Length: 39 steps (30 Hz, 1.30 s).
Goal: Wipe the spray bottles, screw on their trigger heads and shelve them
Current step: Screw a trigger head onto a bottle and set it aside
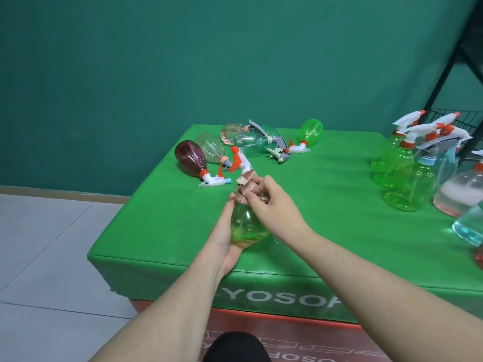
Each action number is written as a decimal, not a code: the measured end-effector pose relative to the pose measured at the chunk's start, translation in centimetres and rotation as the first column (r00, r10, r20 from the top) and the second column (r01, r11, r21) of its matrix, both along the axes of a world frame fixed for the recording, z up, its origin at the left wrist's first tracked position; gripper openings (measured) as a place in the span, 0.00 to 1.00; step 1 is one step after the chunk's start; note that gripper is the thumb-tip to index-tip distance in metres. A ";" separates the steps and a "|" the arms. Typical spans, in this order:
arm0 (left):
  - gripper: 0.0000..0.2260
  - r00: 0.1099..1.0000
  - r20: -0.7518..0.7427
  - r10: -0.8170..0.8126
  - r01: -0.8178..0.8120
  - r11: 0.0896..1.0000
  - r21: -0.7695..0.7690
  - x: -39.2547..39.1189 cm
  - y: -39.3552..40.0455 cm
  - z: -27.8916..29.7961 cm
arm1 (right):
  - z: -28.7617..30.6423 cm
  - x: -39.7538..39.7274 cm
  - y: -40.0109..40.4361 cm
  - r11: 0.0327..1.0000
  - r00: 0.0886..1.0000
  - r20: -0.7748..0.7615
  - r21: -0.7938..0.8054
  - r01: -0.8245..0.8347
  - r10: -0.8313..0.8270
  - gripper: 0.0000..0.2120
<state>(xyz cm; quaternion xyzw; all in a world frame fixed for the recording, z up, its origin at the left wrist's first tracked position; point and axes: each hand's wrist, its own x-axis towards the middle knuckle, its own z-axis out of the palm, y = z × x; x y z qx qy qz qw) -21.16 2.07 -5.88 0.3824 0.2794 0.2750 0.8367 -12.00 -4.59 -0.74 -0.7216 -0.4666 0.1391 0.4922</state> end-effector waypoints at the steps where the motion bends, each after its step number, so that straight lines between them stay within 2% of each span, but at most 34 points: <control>1: 0.23 1.000 0.000 -0.002 0.002 1.000 -0.014 0.0 0.0 0.0 | -0.2 0.0 0.1 1.000 1.000 0.005 -0.019 0.009 -0.009 0.07; 4: 0.26 1.000 -0.011 0.006 -0.006 0.999 -0.032 0.1 0.1 -0.1 | -0.2 0.1 0.3 0.997 1.000 0.004 -0.072 0.024 -0.024 0.09; 7: 0.22 0.999 -0.027 0.028 -0.028 0.999 -0.023 0.2 0.1 -0.1 | 0.4 0.1 0.4 0.997 0.999 0.048 -0.080 0.020 -0.016 0.23; 8: 0.20 0.999 -0.031 0.032 -0.033 0.999 -0.013 0.2 0.1 -0.2 | 0.7 0.1 0.6 0.994 0.996 0.087 -0.109 0.012 -0.003 0.24; 12: 0.20 1.000 -0.020 0.004 -0.005 1.000 -0.004 0.1 0.0 -0.2 | 0.9 0.6 1.1 0.983 0.966 0.238 -0.177 -0.054 0.096 0.22; 15: 0.21 0.999 -0.034 -0.036 0.038 0.998 0.040 0.1 -0.1 0.0 | 1.0 1.2 1.2 0.977 0.948 0.293 -0.200 -0.066 0.124 0.20; 19: 0.21 0.998 -0.064 -0.028 0.034 0.995 0.097 0.2 -0.1 0.0 | 1.3 1.6 1.8 0.975 0.964 0.235 -0.212 -0.070 0.120 0.19; 24: 0.21 0.996 -0.090 -0.019 0.028 0.994 0.103 0.4 0.1 -0.2 | 0.1 1.4 2.4 0.976 0.976 0.194 -0.212 -0.056 0.098 0.09; 29: 0.22 0.996 -0.093 -0.006 0.016 0.995 0.103 0.5 0.0 -0.5 | -0.4 1.5 2.2 0.974 0.977 0.184 -0.219 -0.065 0.107 0.28; 34: 0.17 0.992 -0.120 0.030 -0.014 0.991 0.134 1.1 0.0 -0.7 | -1.1 2.5 2.5 0.978 0.990 0.111 -0.197 -0.069 0.092 0.21; 39: 0.18 0.988 -0.141 0.068 -0.052 0.992 0.116 1.4 -0.1 -0.9 | -1.7 3.1 2.0 0.977 0.984 0.133 -0.190 -0.092 0.119 0.18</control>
